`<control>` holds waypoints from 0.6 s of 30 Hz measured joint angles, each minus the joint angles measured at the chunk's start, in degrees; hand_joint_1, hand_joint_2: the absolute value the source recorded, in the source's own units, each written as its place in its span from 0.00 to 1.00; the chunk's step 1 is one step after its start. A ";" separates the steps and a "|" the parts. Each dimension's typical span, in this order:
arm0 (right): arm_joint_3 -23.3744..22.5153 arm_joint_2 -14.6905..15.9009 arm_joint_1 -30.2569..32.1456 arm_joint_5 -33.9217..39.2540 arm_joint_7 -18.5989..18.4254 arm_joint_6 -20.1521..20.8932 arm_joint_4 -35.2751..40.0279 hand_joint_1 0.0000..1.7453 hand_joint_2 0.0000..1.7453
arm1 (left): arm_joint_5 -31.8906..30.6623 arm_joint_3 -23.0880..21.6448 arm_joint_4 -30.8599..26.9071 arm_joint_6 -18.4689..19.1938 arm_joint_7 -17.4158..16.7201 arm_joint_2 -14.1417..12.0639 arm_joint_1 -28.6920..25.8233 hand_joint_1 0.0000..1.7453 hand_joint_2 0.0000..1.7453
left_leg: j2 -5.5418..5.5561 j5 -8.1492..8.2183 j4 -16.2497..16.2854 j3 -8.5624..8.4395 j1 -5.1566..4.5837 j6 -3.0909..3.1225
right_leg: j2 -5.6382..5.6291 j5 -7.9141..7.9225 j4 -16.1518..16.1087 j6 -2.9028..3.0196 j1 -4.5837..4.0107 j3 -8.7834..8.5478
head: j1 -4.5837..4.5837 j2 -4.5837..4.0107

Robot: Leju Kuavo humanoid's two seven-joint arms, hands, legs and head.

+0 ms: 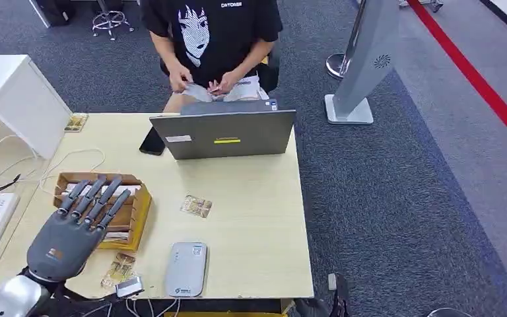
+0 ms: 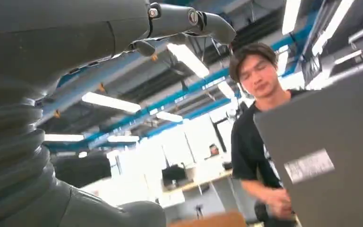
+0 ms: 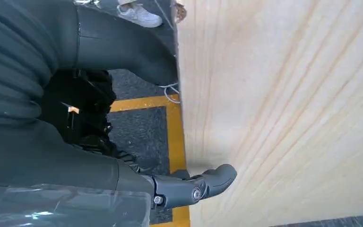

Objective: Pass the card to the sensor for recognition and then transmit it.

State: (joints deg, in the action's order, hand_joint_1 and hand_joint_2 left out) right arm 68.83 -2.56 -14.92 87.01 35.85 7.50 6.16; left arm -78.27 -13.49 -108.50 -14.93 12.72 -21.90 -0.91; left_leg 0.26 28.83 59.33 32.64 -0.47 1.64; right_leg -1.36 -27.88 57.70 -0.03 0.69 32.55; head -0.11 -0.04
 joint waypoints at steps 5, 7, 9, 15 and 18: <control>-0.24 0.00 0.03 0.00 0.11 0.13 -0.04 0.00 1.00 | 1.99 2.80 1.77 0.39 -0.29 -0.48 -2.88 0.00 1.00 | 0.00 0.00 -0.01 0.00 0.00 0.00 | 0.00 0.00 0.00 0.00 0.00 0.00 | 0.00 0.00; -0.28 0.00 0.06 0.02 0.24 0.15 -0.07 0.00 1.00 | 2.62 4.11 2.21 0.41 0.04 -0.35 -3.87 0.00 1.00 | 0.00 0.00 -0.01 0.00 0.00 0.00 | 0.00 0.00 0.00 0.00 0.00 0.00 | 0.00 0.00; -0.31 0.00 0.07 0.02 0.28 0.20 -0.11 0.00 1.00 | 2.84 5.07 2.58 0.59 0.13 -0.26 -4.56 0.00 1.00 | 0.00 0.00 -0.01 0.00 0.00 0.00 | 0.00 0.00 0.00 0.00 0.00 0.00 | 0.00 0.00; -0.31 0.00 0.06 0.02 0.26 0.28 -0.20 0.00 1.00 | 3.45 7.24 4.90 2.14 0.59 0.61 -5.34 0.00 1.00 | 0.00 0.00 -0.01 0.00 -0.01 0.00 | 0.00 0.00 -0.01 0.00 0.00 -0.01 | 0.00 0.00; -0.31 0.00 0.04 0.02 0.11 0.28 -0.22 0.00 1.00 | 3.39 7.89 7.17 2.25 0.88 1.23 -5.19 0.00 1.00 | 0.01 0.00 -0.01 0.00 -0.01 0.00 | 0.01 0.00 -0.01 0.00 0.00 -0.01 | 0.00 0.00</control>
State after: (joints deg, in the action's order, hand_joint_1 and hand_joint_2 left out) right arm 68.52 -2.56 -14.88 87.03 35.96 7.78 5.95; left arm -74.88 -5.59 -101.33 -12.68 13.60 -20.68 -6.10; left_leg 0.27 28.83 59.32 32.63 -0.48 1.64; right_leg -1.35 -27.88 57.69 -0.03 0.69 32.55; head -0.11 -0.04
